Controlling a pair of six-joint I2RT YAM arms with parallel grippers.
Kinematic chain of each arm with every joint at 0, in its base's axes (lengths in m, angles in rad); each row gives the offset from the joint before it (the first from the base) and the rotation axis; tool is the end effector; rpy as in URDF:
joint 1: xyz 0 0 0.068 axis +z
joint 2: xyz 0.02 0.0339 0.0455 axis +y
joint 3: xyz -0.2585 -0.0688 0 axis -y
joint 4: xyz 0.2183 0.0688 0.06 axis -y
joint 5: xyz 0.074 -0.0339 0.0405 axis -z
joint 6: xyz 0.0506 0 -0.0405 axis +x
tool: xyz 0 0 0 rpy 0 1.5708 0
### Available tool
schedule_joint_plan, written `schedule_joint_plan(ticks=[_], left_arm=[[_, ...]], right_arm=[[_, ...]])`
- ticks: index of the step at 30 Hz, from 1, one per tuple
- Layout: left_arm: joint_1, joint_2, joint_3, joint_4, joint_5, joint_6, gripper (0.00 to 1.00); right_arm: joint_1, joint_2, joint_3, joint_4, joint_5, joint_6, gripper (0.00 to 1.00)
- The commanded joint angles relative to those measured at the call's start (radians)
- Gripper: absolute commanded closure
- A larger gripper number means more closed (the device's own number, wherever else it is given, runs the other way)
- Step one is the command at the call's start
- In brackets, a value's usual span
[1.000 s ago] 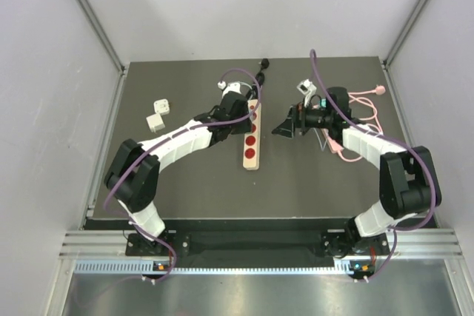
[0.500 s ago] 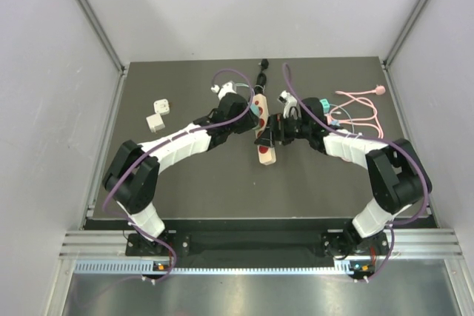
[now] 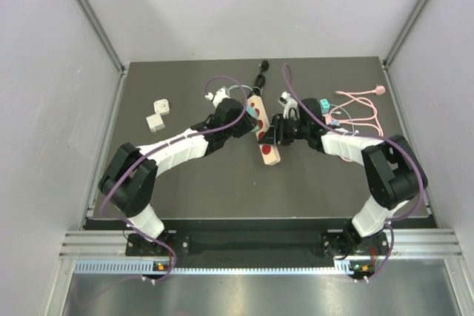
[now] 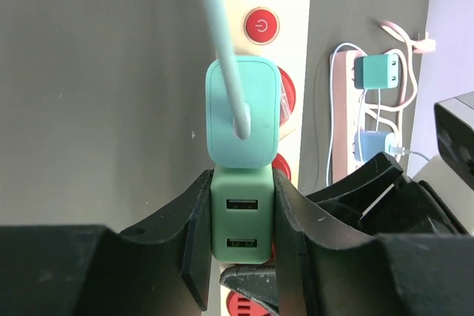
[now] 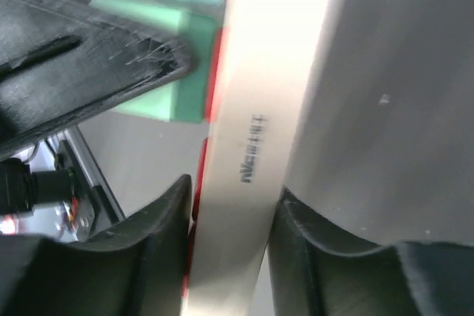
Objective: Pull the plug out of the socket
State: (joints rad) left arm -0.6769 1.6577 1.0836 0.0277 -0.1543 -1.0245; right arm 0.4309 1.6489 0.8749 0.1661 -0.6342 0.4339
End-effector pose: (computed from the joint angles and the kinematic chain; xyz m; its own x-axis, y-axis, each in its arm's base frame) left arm 0.2888 -0.2221 0.2384 -0.6518 -0.5593 -0.5121 -0.0777 0.7210 -0.6886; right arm 0.2895 0.1661 0.1960 -0.7981 0.0058 -0.6025 -0.4881 0.5801 0.6522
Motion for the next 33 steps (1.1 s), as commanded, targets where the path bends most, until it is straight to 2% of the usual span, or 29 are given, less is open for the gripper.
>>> schedule_joint_plan(ticks=[1,3,4,5,12,17,22,24,27,28,30,33], left_arm=[[-0.004,-0.085,0.001,0.198,-0.004,-0.068,1.00],[-0.006,-0.084,-0.005,0.212,0.001,-0.083,1.00],[-0.006,-0.082,-0.008,0.213,0.007,-0.091,1.00],[-0.009,-0.081,-0.010,0.219,0.009,-0.100,1.00],[-0.075,-0.070,-0.004,0.225,-0.076,-0.123,1.00],[-0.137,-0.020,0.093,0.047,-0.203,-0.164,1.00],[-0.145,0.001,0.127,0.034,-0.200,-0.164,1.00],[-0.145,-0.013,0.104,0.055,-0.195,-0.138,1.00],[-0.141,-0.062,0.029,0.160,-0.171,-0.085,1.00],[-0.135,-0.096,0.001,0.202,-0.119,-0.065,1.00],[-0.121,-0.148,-0.076,0.309,-0.070,-0.008,1.00],[-0.105,-0.179,-0.105,0.314,-0.002,0.040,1.00]], right_arm=[[-0.004,0.026,0.055,0.023,-0.028,0.028,0.66],[-0.009,0.040,0.062,0.018,-0.051,0.034,0.78],[-0.012,0.043,0.073,0.003,-0.056,0.026,0.98],[-0.014,0.045,0.076,-0.007,-0.052,0.020,1.00],[-0.023,-0.035,0.046,-0.007,0.086,-0.026,1.00],[-0.020,-0.093,0.026,-0.028,0.261,-0.092,1.00],[-0.015,-0.130,0.024,-0.040,0.312,-0.119,1.00],[-0.033,-0.130,0.026,-0.036,0.268,-0.118,1.00],[-0.107,-0.115,-0.003,0.021,0.089,-0.090,1.00],[-0.130,-0.104,-0.011,0.044,-0.014,-0.069,1.00],[-0.187,-0.086,-0.023,0.088,-0.080,-0.049,1.00],[-0.231,-0.089,-0.039,0.136,-0.140,-0.012,1.00]])
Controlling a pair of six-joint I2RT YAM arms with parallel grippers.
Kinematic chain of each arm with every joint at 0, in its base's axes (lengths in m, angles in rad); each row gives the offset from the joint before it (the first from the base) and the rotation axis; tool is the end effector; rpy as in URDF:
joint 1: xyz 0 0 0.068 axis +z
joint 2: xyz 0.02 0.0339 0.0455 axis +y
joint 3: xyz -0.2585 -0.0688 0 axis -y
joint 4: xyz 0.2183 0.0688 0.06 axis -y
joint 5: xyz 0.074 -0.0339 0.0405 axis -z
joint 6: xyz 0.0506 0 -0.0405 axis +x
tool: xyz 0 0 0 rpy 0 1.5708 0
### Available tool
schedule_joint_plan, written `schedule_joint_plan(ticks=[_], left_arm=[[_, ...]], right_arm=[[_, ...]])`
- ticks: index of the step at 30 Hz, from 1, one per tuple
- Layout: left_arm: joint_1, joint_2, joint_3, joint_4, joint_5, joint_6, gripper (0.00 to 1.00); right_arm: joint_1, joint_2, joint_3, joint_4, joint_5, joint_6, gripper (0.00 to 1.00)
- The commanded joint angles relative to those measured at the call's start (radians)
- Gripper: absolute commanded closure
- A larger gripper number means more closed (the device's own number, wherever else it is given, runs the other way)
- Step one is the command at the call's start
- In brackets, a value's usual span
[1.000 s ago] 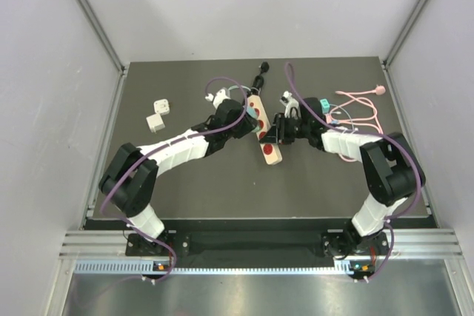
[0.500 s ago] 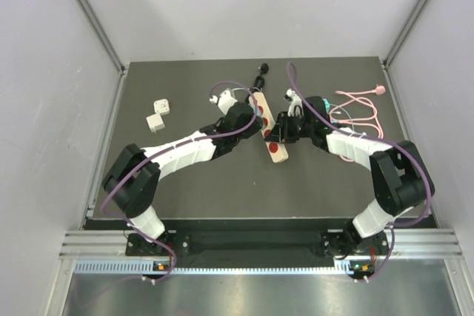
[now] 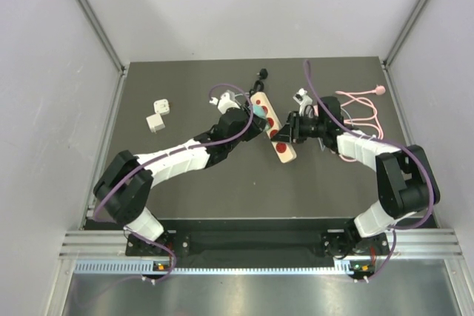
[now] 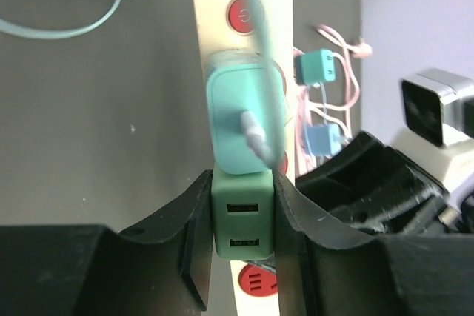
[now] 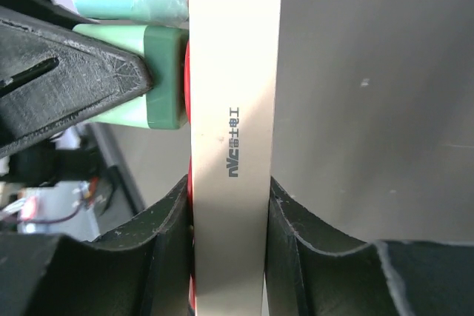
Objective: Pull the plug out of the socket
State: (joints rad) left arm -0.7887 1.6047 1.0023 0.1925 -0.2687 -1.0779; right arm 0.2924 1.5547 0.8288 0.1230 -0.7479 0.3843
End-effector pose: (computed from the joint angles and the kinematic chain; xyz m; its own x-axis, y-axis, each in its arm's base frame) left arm 0.2599 -0.2426 0.2487 -0.5843 -0.6170 -0.5272 -0.0050 0.6523 -0.7579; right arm 0.2873 0.1224 0.2089 -0.7837 0.0511 -0.6190 -0.4896 0.5624 0.6663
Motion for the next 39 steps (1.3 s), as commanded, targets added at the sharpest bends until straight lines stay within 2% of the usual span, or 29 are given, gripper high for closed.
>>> schedule_joint_plan(ticks=[1,4,7,13,17,23,28,34,39], left_arm=[[0.009,-0.137,-0.025,0.145,0.132,0.099,1.00],[0.019,-0.143,-0.024,0.121,0.183,0.101,1.00],[0.020,-0.134,0.001,0.069,0.151,0.072,1.00],[0.017,-0.046,0.168,-0.175,0.106,-0.022,1.00],[0.013,0.000,0.265,-0.281,0.112,-0.005,1.00],[0.014,-0.023,0.254,-0.343,0.085,0.059,1.00],[0.029,-0.095,0.191,-0.331,0.127,0.131,1.00],[0.120,-0.230,0.000,-0.205,0.259,0.205,1.00],[0.219,-0.331,-0.186,-0.114,0.376,0.228,1.00]], right_arm=[[-0.096,0.001,0.004,0.182,-0.028,0.042,1.00],[-0.096,-0.016,-0.005,0.190,-0.011,0.047,1.00],[-0.096,-0.041,-0.010,0.170,0.036,0.019,1.00],[-0.009,-0.143,0.004,0.069,0.267,-0.140,1.00],[0.063,-0.185,0.012,0.049,0.453,-0.208,1.00],[0.091,-0.174,0.032,0.020,0.556,-0.245,1.00],[0.073,-0.166,0.033,0.029,0.517,-0.233,1.00],[-0.050,-0.185,-0.011,0.114,0.153,-0.194,1.00],[-0.137,-0.197,-0.036,0.173,0.035,-0.141,1.00]])
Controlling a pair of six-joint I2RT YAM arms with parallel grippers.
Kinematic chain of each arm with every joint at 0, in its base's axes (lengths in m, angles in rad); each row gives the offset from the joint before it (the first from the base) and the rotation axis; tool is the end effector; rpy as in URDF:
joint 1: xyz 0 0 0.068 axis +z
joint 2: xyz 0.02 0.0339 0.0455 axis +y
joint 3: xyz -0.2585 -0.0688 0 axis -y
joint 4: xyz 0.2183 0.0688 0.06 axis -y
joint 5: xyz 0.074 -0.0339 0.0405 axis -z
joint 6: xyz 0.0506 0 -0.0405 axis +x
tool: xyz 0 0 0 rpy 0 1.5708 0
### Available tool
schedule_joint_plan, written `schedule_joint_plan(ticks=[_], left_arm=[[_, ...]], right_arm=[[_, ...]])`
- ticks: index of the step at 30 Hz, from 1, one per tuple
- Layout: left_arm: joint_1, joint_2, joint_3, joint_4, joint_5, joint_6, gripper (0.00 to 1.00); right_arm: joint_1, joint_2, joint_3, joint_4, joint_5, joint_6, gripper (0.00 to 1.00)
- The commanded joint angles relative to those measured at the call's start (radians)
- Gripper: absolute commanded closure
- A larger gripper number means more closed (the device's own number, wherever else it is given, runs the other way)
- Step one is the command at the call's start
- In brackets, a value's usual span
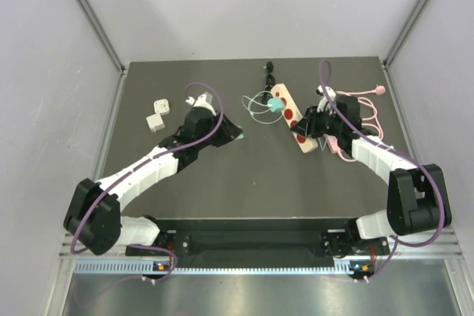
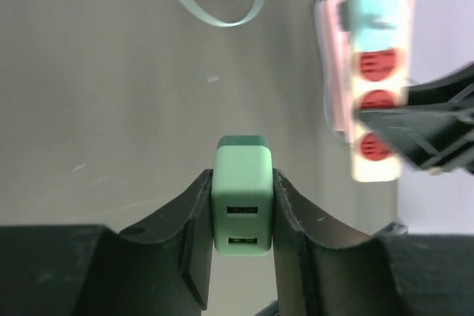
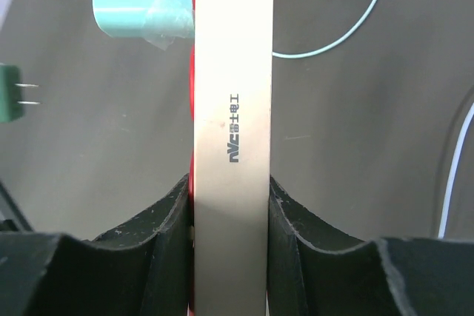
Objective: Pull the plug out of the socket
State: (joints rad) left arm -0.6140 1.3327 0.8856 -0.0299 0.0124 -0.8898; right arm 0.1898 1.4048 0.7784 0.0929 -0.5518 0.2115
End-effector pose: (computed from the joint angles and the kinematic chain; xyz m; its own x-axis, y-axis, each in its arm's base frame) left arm 0.2387 -0.1690 0.2672 -0.6908 -0.4635 -0.5549 0.0768 0.7161 -0.6938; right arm 0.2799 0.0808 0.2295 -0.6151 0.0639 -0.7859 -0.4856 0.7545 0.4414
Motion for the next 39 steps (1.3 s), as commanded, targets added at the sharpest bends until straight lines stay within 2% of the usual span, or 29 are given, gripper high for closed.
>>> schedule_joint_plan(ticks=[1,4,10,14,18,29,37,39], left_arm=[[0.065,-0.069,-0.088,0.101,0.101,0.041,1.00],[0.193,-0.105,-0.152,0.082,0.095,0.037,1.00],[0.374,-0.142,-0.212,0.045,0.011,0.035,1.00],[0.516,-0.101,-0.231,0.085,-0.041,0.040,1.00],[0.634,0.000,-0.220,0.128,-0.023,0.038,1.00],[0.764,0.209,-0.082,0.074,-0.055,0.095,0.93],[0.839,0.325,-0.027,0.050,-0.019,0.103,0.73],[0.853,0.339,-0.019,0.042,0.012,0.103,0.62]], right_arm=[[-0.041,-0.046,0.015,0.206,-0.172,0.037,1.00],[-0.053,-0.049,0.012,0.217,-0.195,0.046,1.00],[-0.064,-0.043,0.009,0.226,-0.214,0.057,1.00],[-0.066,-0.036,0.012,0.228,-0.224,0.063,1.00],[-0.069,-0.035,0.010,0.232,-0.238,0.074,1.00],[-0.070,-0.026,0.013,0.235,-0.250,0.085,1.00],[-0.073,-0.023,0.015,0.237,-0.255,0.088,1.00],[-0.075,-0.023,0.015,0.237,-0.257,0.086,1.00]])
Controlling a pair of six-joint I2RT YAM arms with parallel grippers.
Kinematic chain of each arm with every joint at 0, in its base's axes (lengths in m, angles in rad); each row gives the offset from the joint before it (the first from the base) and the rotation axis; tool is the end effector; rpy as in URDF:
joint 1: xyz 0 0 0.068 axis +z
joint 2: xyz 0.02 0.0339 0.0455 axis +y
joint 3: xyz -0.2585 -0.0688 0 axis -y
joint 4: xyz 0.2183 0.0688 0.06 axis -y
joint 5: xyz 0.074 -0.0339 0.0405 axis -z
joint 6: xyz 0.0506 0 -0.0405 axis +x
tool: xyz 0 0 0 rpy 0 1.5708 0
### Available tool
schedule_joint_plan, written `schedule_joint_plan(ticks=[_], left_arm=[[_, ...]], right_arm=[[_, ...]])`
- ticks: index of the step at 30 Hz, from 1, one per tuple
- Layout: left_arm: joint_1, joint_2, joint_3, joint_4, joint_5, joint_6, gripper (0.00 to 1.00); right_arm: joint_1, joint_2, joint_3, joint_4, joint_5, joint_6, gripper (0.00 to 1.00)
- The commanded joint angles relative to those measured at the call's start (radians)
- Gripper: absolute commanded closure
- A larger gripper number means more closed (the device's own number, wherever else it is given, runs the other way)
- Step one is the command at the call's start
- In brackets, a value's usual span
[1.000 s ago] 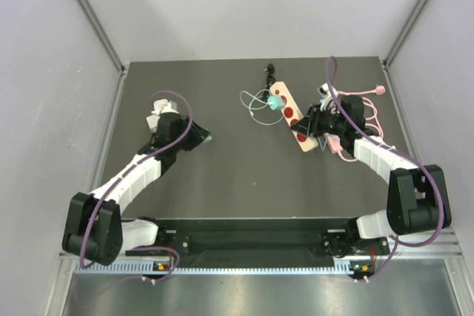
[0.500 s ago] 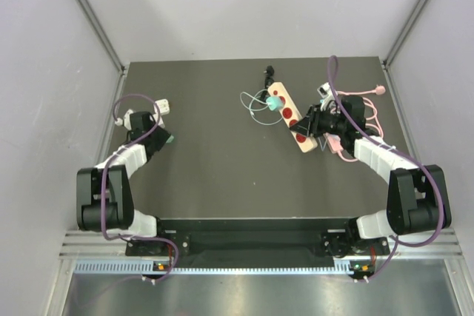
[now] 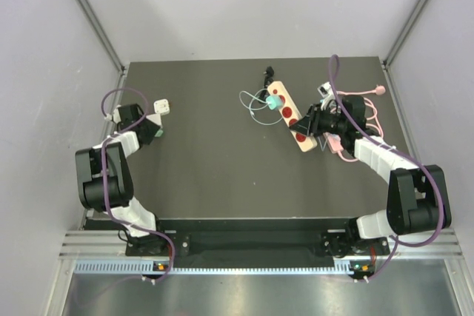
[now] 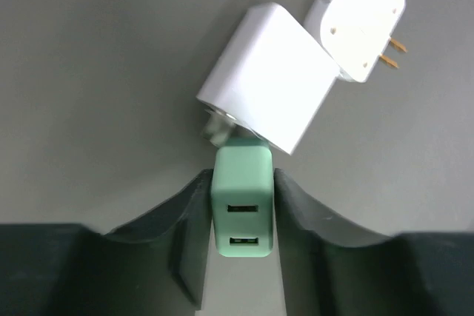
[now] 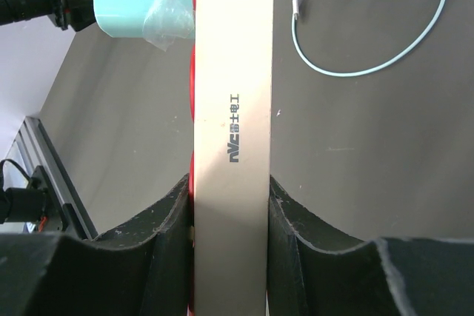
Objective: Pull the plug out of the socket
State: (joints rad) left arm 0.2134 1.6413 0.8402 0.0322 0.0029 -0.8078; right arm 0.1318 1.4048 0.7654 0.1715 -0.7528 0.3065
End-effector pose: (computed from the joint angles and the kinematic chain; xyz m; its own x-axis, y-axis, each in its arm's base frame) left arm 0.3155 0.0682 0.1697 -0.3181 -0.8085 -0.4952 -0.6361 0.5693 -0.5208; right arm 0.2802 0.0720 0.2363 -0.6377 0.1376 -0.7579 -0.5333 0.6312 0.5633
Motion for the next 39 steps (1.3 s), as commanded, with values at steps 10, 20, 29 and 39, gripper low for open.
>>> schedule_joint_plan(ticks=[10,20,29,39], left_arm=[[0.046,-0.046,0.039,-0.061,-0.034,0.064,0.20],[0.044,-0.242,-0.032,0.058,0.236,0.111,0.23],[-0.089,-0.236,-0.191,0.458,0.805,-0.051,0.21],[-0.566,-0.281,-0.129,0.529,0.533,-0.074,0.21]], right_arm=[[-0.017,-0.007,0.031,0.157,-0.060,-0.012,1.00],[-0.015,0.000,0.031,0.166,-0.109,-0.037,1.00],[-0.012,0.011,0.040,0.149,-0.117,-0.061,1.00],[0.011,0.008,0.048,0.115,-0.092,-0.102,1.00]])
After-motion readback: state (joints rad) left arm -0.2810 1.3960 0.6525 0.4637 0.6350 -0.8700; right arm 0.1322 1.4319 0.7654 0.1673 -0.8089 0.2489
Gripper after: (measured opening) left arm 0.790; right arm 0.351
